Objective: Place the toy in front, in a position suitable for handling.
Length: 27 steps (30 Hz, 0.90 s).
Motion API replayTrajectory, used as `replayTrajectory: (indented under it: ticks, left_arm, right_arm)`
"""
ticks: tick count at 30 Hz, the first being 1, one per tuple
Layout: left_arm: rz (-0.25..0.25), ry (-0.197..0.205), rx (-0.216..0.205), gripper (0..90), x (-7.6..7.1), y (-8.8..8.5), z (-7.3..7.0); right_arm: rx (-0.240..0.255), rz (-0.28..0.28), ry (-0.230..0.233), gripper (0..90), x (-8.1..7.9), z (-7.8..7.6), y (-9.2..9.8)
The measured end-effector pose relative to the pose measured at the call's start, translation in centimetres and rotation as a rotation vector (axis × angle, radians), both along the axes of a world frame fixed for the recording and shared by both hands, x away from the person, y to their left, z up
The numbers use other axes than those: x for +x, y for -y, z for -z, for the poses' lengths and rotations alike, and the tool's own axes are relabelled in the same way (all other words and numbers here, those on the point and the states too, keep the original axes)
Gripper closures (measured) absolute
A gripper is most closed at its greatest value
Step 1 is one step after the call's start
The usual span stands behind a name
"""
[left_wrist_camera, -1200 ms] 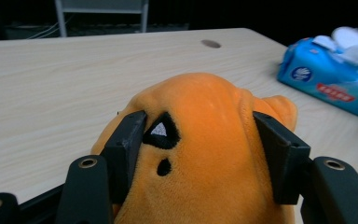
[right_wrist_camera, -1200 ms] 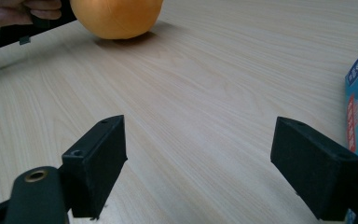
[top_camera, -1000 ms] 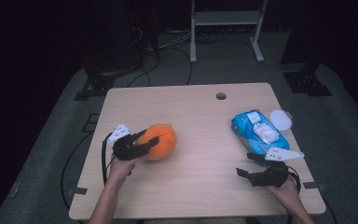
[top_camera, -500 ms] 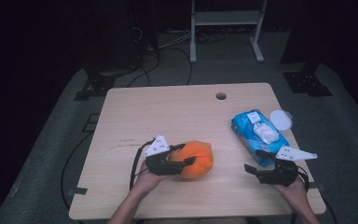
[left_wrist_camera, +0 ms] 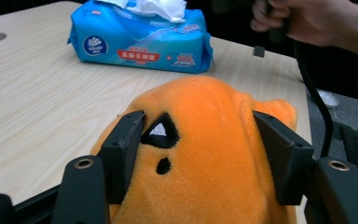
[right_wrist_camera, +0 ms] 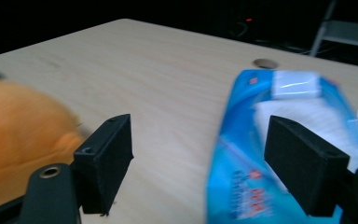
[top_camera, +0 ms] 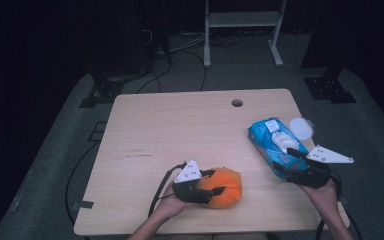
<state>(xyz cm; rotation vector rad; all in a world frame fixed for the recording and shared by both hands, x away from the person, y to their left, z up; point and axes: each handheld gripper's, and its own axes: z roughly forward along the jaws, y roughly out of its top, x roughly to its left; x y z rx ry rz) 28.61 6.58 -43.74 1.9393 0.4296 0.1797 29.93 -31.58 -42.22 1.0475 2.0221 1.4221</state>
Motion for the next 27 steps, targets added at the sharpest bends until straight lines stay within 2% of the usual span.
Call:
replayTrajectory:
  ticks: [2, 3, 5, 6, 7, 8, 9, 12, 16, 17, 19, 25, 26, 27]
  left_arm:
    - [-0.001, 0.004, 0.006, 36.1, -0.1, -0.1, 0.0]
    - [-0.002, 0.001, 0.009, 36.1, -0.2, -0.2, 0.1]
    - [-0.001, -0.002, 0.006, 32.5, -0.4, -0.4, 0.4]
    - [-0.001, 0.002, 0.005, 32.5, -0.5, -0.5, 0.6]
    - [0.005, 0.009, 0.009, 30.8, -0.8, -0.6, 0.7]
    - [0.009, 0.020, 0.012, 30.8, -0.9, -0.7, 0.8]
    - [0.009, 0.026, 0.014, 29.6, -1.0, -0.8, 0.8]
    - [0.011, 0.033, 0.017, 28.5, -1.3, -0.9, 0.9]
    - [0.023, 0.039, 0.016, 26.1, -1.3, -0.9, 1.0]
    - [0.024, 0.035, 0.013, 25.8, -1.2, -1.0, 1.1]
    - [0.025, 0.031, 0.011, 25.6, -1.1, -1.0, 1.1]
    - [0.027, 0.032, 0.003, 24.0, -1.1, -0.9, 1.3]
    - [0.028, 0.031, 0.002, 23.9, -1.1, -0.9, 1.3]
    - [0.029, 0.030, 0.003, 23.9, -1.1, -1.0, 1.3]
  right_arm:
    - [-0.013, 0.056, 0.019, 24.3, 1.1, -0.5, 0.7]
    - [-0.013, 0.056, 0.019, 24.3, 1.1, -0.5, 0.7]
    - [-0.047, 0.104, 0.013, 24.4, 2.5, -0.5, 1.1]
    - [-0.047, 0.104, 0.013, 24.4, 2.5, -0.5, 1.1]
    - [-0.059, 0.142, 0.005, 24.6, 3.2, -0.3, 1.2]
    - [-0.059, 0.142, 0.005, 24.6, 3.2, -0.3, 1.2]
    - [-0.057, 0.180, 0.016, 27.3, 3.6, -0.2, 1.4]
    - [-0.062, 0.196, 0.019, 27.7, 4.0, -0.2, 1.5]
    - [-0.084, 0.225, -0.011, 29.0, 5.2, -0.1, 1.7]
    - [-0.115, 0.236, -0.036, 31.2, 5.9, 0.2, 1.6]
    - [-0.125, 0.240, -0.044, 32.7, 6.2, 0.4, 1.6]
    - [-0.179, 0.237, -0.086, 58.5, 7.0, 1.4, 1.3]
    - [-0.215, 0.278, -0.073, 72.2, 6.8, 1.5, 1.1]
    - [-0.215, 0.278, -0.073, 72.2, 6.8, 1.5, 1.1]
